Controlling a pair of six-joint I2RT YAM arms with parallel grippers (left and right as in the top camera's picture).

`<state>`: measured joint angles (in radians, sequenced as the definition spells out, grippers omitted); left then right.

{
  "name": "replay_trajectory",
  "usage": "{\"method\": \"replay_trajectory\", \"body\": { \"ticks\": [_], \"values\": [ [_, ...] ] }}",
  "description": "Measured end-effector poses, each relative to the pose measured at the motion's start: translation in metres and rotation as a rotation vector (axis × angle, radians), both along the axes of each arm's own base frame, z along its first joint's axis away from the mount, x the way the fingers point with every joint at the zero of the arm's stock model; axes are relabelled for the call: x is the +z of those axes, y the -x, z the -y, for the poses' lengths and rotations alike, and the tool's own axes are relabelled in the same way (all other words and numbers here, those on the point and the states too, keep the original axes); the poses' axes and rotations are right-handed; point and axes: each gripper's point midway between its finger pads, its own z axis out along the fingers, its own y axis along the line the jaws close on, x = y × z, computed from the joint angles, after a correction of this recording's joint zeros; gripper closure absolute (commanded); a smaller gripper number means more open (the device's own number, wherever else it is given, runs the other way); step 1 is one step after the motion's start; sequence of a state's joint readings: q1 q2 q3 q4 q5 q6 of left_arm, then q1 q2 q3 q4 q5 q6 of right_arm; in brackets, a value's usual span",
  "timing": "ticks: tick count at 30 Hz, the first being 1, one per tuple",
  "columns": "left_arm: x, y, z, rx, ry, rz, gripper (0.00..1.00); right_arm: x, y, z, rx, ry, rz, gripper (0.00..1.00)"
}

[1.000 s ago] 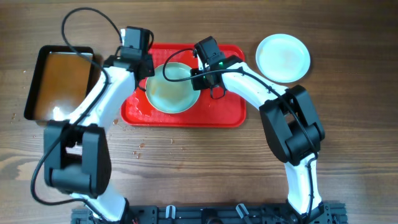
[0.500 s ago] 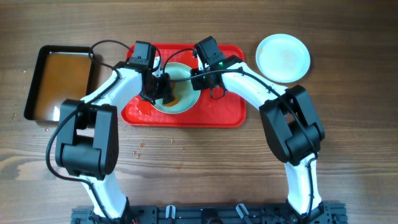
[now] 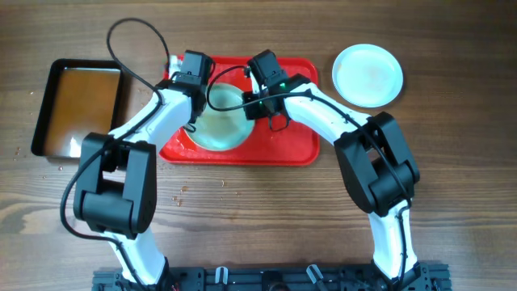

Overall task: Clean dirty plates on tray and stack at the side
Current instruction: 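Scrub the last plate with the sponge while the right gripper holds it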

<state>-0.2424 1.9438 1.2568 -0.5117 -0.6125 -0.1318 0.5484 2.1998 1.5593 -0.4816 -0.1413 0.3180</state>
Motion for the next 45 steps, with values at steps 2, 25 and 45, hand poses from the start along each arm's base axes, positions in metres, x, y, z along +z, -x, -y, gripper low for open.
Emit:
{"method": "replay_trajectory", "body": {
  "ticks": [2, 25, 45],
  "values": [
    [0.015, -0.008, -0.014, 0.036, -0.071, 0.064, 0.96, -0.001, -0.004, 0.008, -0.016, 0.013, 0.001, 0.96],
    [-0.001, 0.027, 0.154, -0.241, 1.083, -0.202, 0.96, -0.001, -0.006, 0.013, -0.029, 0.024, 0.002, 0.96],
    [-0.046, 0.005, 0.107, -0.080, 0.764, -0.141, 0.96, -0.002, -0.005, 0.014, -0.029, 0.027, -0.004, 0.96]
  ]
}}
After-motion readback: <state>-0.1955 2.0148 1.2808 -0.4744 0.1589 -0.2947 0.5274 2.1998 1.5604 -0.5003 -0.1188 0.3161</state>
